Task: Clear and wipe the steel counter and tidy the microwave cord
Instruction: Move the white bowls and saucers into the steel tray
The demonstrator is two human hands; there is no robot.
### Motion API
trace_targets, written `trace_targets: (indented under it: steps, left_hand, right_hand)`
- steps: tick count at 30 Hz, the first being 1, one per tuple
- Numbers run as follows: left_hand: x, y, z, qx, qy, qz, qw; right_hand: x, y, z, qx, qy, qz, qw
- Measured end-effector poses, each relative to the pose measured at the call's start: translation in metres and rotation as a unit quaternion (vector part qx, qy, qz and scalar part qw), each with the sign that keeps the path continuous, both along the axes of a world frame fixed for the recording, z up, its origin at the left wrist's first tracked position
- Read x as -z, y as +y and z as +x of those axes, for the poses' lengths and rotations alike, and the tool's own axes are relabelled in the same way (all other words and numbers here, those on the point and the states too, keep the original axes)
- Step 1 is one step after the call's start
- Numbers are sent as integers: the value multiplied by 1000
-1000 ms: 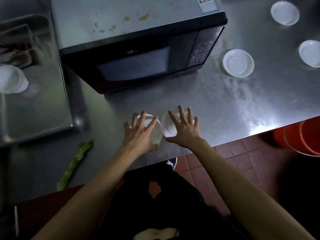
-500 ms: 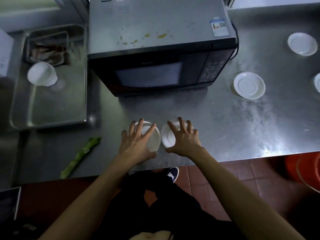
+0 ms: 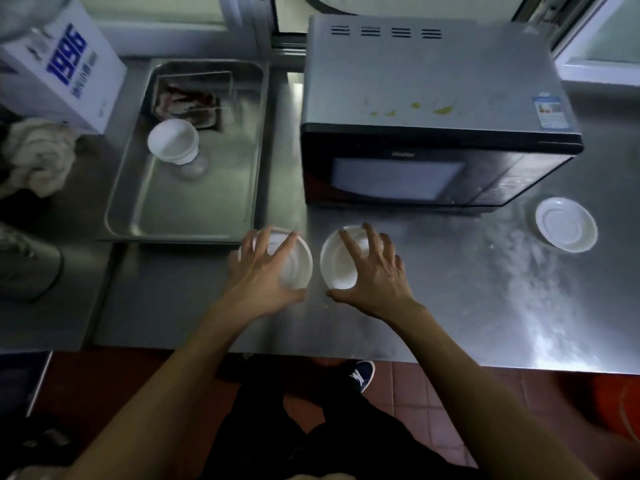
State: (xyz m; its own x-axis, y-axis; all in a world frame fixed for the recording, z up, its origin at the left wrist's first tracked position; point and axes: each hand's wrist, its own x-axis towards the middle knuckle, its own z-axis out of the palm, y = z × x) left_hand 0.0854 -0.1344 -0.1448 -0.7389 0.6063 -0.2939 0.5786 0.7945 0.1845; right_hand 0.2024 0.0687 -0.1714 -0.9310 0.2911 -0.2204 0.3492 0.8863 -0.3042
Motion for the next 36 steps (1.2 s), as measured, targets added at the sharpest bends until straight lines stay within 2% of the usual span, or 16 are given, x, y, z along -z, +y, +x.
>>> trace_targets:
  steps: [5, 7, 16, 22, 30, 36]
  left_hand:
    - [3, -56, -48, -35, 15, 44, 998]
    - [3, -80, -72, -47, -7, 52, 997]
    - [17, -143, -164, -48, -8, 24, 999]
    - [32, -134, -199, -22, -45, -1, 999]
    - [46, -92, -224, -21, -66, -8, 998]
    - [62, -64, -235, -24, -44, -10, 999]
  right_hand:
    - [-11, -54, -42, -11, -3, 0, 1000]
    - [-16, -80, -63, -28, -11, 10, 999]
    - [-33, -145, -143, -9, -10, 40, 999]
    - [-31, -151, -157, 16, -19, 58, 998]
    - [-26, -141, -176, 15, -16, 26, 999]
    - [-17, -130, -191, -11, -18, -13, 1000]
